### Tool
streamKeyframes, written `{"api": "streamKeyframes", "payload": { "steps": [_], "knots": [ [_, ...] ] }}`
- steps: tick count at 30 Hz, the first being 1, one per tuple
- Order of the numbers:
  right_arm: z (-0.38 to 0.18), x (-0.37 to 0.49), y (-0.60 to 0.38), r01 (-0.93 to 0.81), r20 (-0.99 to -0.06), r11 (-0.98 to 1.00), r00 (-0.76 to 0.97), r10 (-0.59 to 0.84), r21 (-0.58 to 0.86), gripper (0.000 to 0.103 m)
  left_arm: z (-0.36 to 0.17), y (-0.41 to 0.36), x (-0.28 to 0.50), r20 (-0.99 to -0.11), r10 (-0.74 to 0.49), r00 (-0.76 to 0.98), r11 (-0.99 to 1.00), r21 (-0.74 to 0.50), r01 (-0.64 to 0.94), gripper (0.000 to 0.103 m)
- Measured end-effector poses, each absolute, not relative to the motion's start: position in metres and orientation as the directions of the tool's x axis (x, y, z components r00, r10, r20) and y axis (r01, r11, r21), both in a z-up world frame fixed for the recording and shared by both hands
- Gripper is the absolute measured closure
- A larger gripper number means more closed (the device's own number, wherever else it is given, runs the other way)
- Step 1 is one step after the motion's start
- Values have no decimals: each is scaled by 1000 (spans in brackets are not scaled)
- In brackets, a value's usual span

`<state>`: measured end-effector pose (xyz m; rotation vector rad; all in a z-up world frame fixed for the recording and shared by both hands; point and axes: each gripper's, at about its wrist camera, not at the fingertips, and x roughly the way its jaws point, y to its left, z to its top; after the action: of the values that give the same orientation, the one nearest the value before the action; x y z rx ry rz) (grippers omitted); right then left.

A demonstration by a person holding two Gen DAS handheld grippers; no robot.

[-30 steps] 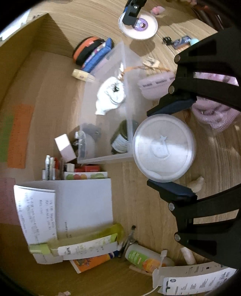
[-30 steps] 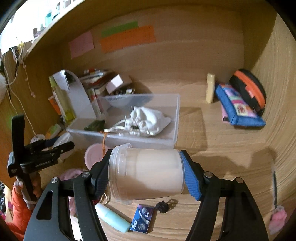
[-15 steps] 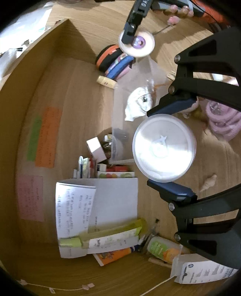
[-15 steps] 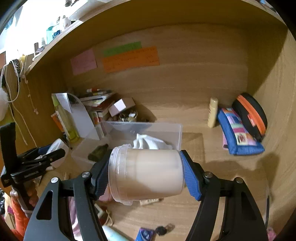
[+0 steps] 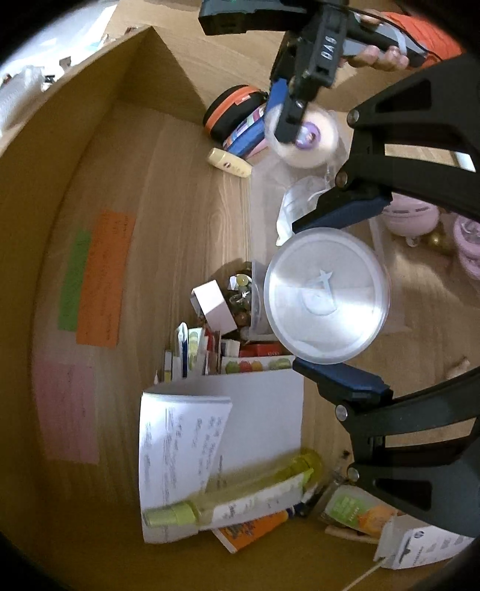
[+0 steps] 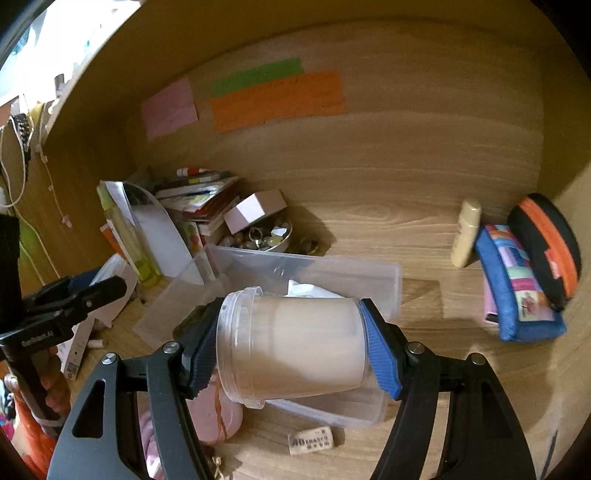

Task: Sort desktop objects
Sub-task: 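Carry the white jar over the box with the left tool while the right tool carries the beige jar, then release the white jar into the box with the left tool while the right tool releases the beige jar inside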

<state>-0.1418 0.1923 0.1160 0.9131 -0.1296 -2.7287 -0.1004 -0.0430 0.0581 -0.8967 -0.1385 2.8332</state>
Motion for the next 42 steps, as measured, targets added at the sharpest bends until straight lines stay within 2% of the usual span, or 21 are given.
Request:
{"api": "streamKeyframes", "payload": {
  "steps": [12,20,33,42],
  "knots": [
    [72,-172,176,265,-670,-953,-681,-295,151,37,24,-19,-170,-666,177,-725,-984,-127,-124,38],
    [62,-171,172,268,-694,-956,-666,-273,119,36,1,-6,-193,-728,157,-667,-987,-92,-132,38],
    [55,-172,162,287,-725,-956,-647,-236,56,36,-8,10,-193,-746,114,-656,-986,-6,-164,38],
    [56,-175,167,299,-734,-950,-626,-265,88,34,-7,7,-191,-739,141,-659,-985,-39,-167,38]
  ]
}}
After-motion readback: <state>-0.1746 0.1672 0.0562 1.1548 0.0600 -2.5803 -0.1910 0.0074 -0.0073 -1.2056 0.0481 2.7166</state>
